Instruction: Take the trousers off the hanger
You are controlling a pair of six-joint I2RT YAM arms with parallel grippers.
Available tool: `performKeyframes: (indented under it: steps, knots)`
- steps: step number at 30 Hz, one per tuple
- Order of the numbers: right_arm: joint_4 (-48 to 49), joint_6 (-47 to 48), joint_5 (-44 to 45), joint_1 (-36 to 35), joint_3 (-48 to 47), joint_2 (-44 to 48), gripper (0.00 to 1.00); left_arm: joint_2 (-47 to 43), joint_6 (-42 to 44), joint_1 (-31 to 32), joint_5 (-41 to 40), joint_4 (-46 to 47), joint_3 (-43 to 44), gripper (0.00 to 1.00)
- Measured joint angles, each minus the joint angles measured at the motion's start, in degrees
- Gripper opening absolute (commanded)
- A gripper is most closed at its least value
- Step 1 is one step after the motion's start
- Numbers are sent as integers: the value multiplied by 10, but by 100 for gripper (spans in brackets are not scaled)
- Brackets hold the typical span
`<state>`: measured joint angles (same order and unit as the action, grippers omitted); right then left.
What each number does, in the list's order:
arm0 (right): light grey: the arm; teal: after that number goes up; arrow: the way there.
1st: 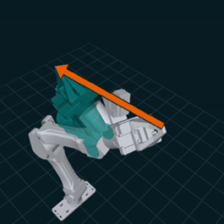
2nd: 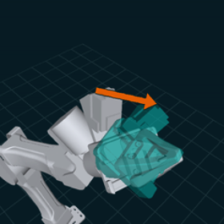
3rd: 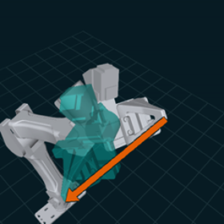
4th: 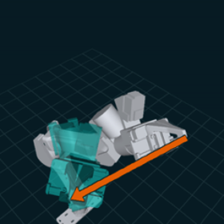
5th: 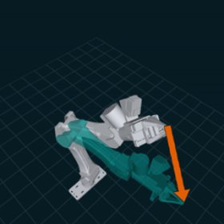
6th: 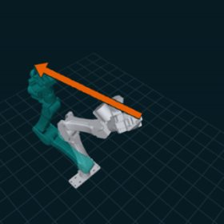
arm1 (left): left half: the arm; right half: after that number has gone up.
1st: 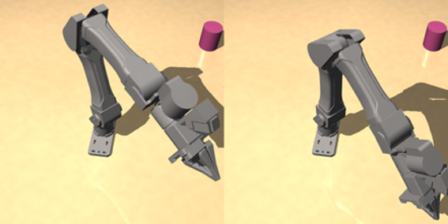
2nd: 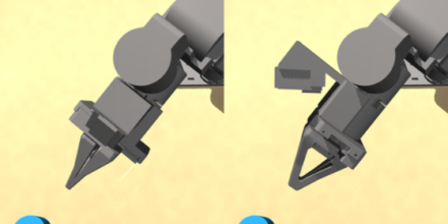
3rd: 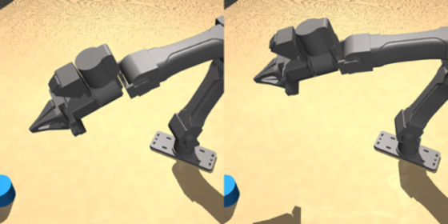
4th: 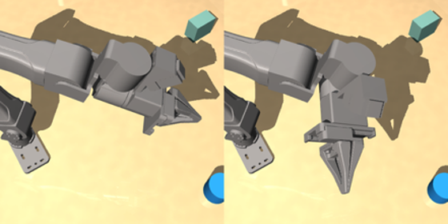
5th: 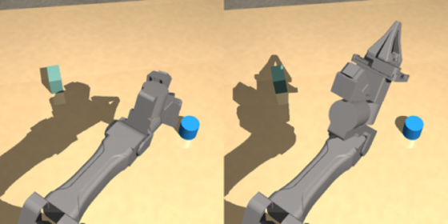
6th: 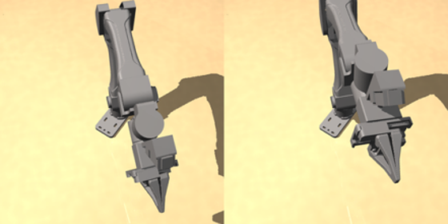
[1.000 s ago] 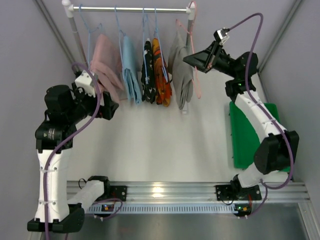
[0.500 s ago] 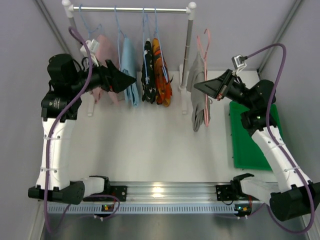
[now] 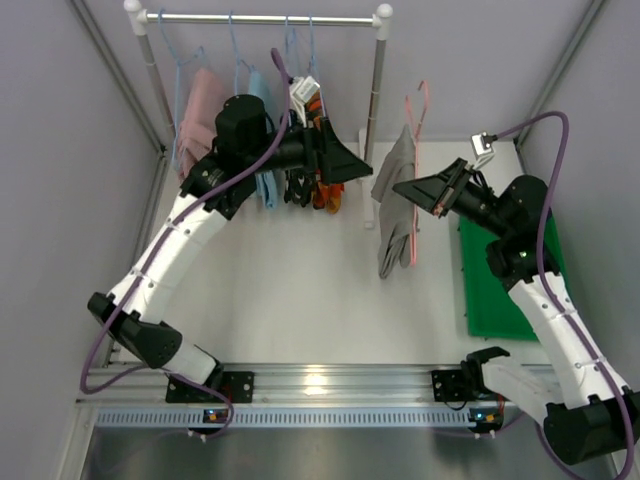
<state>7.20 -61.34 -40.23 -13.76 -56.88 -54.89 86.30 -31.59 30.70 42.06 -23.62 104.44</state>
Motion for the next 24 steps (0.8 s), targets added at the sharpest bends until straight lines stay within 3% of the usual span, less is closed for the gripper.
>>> performKeyframes:
  steps: [8, 14, 17, 20, 21, 24]
  knots:
    - [-7, 13, 12, -19, 10, 1, 0, 48, -73, 47, -29, 123, -15, 89]
    - [-6, 28, 17, -45, 10, -15, 0, 85, -90, 82, -61, 152, -15, 86]
    - [-7, 29, 23, -57, 9, -26, 0, 96, -98, 95, -76, 158, -15, 79]
    - [-9, 29, 31, -70, 7, -37, 0, 102, -118, 99, -87, 169, -15, 63]
    - [-8, 29, 33, -72, 5, -39, 0, 104, -127, 98, -89, 174, -15, 53]
    - [-6, 29, 40, -78, 2, -42, 0, 109, -159, 96, -96, 190, -16, 42]
